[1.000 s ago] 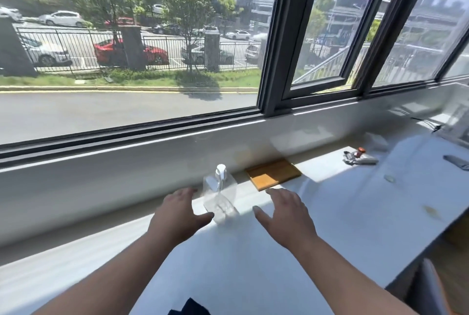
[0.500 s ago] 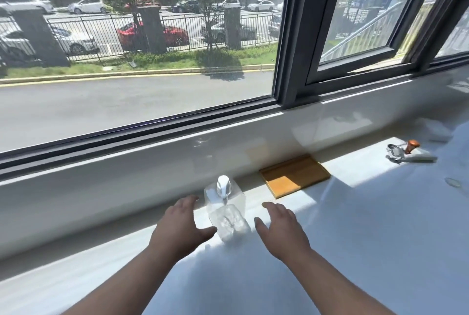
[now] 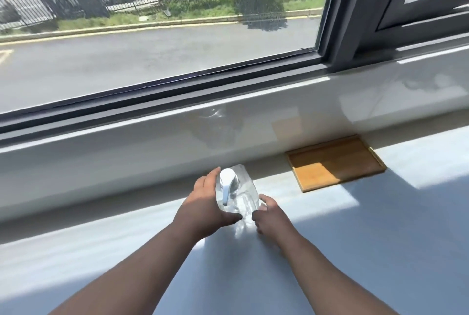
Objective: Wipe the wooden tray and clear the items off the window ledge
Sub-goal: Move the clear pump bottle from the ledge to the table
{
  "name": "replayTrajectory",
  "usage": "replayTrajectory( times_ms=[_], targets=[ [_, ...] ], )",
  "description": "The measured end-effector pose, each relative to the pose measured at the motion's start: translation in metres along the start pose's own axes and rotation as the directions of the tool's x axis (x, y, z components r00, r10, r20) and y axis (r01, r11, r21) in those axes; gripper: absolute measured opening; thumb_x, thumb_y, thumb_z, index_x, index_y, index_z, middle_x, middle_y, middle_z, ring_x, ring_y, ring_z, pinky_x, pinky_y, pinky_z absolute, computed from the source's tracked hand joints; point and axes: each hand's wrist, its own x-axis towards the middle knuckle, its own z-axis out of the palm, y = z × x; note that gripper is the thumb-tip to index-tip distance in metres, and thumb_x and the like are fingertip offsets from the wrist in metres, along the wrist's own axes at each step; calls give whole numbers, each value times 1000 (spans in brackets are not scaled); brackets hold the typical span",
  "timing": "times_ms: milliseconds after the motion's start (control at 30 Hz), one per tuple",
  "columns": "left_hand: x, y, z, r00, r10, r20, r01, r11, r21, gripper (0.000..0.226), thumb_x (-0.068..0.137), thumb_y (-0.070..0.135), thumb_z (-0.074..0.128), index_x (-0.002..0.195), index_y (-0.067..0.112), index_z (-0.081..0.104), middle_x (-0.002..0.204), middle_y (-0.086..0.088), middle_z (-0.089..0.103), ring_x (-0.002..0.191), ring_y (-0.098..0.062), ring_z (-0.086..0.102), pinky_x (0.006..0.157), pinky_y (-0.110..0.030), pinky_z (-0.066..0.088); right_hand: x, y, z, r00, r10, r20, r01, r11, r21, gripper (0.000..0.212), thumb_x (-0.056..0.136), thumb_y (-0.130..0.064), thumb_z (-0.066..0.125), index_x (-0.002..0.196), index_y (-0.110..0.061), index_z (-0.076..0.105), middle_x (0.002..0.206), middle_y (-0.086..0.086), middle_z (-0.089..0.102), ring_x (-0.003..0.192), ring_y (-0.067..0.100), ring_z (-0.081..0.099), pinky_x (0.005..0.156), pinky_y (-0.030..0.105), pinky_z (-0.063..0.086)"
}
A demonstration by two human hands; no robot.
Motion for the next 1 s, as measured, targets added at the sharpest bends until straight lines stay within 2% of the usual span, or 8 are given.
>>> replayTrajectory(
  times_ms=[133, 233, 300, 467, 600, 800, 900, 1000],
  targets=[
    [-10, -9, -8, 999, -37, -39, 37, 999, -8, 116, 62, 49, 91, 159, 45, 27, 158, 12, 40, 127, -16, 57, 93, -30, 49, -2, -1, 17, 998, -25, 57, 22, 998, 51, 80, 62, -17, 57, 142, -22, 59, 99, 5, 74, 63, 12, 55, 61, 27, 41],
    [-34, -25, -28, 996, -65, -68, 63, 997, -33, 107, 57, 50, 89, 151, 44, 38, 150, 12, 50, 115, -13, 63, 85, -32, 57, -17, -4, 41, 992, -41, 118, 36, 998, 45, 71, 63, -16, 57, 133, -18, 64, 67, -11, 66, 53, 9, 54, 58, 27, 39],
    [-59, -41, -42, 990, -94, -106, 89, 995, -49, 101, 54, 54, 86, 145, 46, 42, 142, 15, 55, 105, -11, 65, 77, -33, 60, -35, -6, 62, 986, -60, 153, 59, 998, 11, 67, 66, -16, 57, 133, -20, 63, 60, -15, 65, 51, 8, 54, 61, 28, 40],
    [-156, -100, -98, 944, -213, -253, 186, 974, -127, 92, 53, 60, 83, 135, 61, 41, 127, 29, 54, 95, 3, 63, 62, -22, 48, -95, -17, 152, 956, -73, 283, 89, 995, -42, 59, 79, -18, 60, 136, -30, 57, 88, 1, 70, 73, 20, 57, 72, 33, 48],
    [-272, -161, -150, 873, -267, -408, 218, 962, -161, 63, 57, 54, 79, 113, 53, 51, 109, 28, 63, 95, 2, 64, 75, -39, 62, -166, -14, 250, 879, -124, 460, 191, 976, -102, 57, 87, -6, 59, 142, -22, 56, 91, 6, 62, 67, 18, 48, 61, 29, 42],
    [-471, -251, -186, 733, -410, -543, 307, 911, -275, 83, 54, 61, 83, 128, 58, 45, 118, 26, 63, 101, -4, 65, 81, -37, 62, -303, 26, 394, 767, -116, 630, 304, 932, -198, 49, 87, -3, 57, 132, -22, 63, 92, 9, 63, 70, 21, 47, 69, 33, 44],
    [-568, -294, -187, 647, -494, -580, 369, 869, -328, 91, 52, 63, 82, 133, 61, 39, 124, 26, 58, 104, -7, 64, 84, -36, 60, -367, 61, 459, 719, -78, 690, 345, 903, -257, 45, 89, -5, 59, 129, -24, 64, 99, 12, 71, 79, 26, 50, 79, 37, 48],
    [-663, -333, -183, 547, -586, -599, 431, 810, -399, 97, 51, 65, 81, 136, 62, 36, 131, 25, 55, 107, -9, 63, 85, -35, 59, -429, 103, 523, 664, -41, 747, 385, 875, -294, 46, 89, -3, 58, 131, -20, 63, 112, 21, 75, 80, 28, 50, 77, 37, 46]
  ],
)
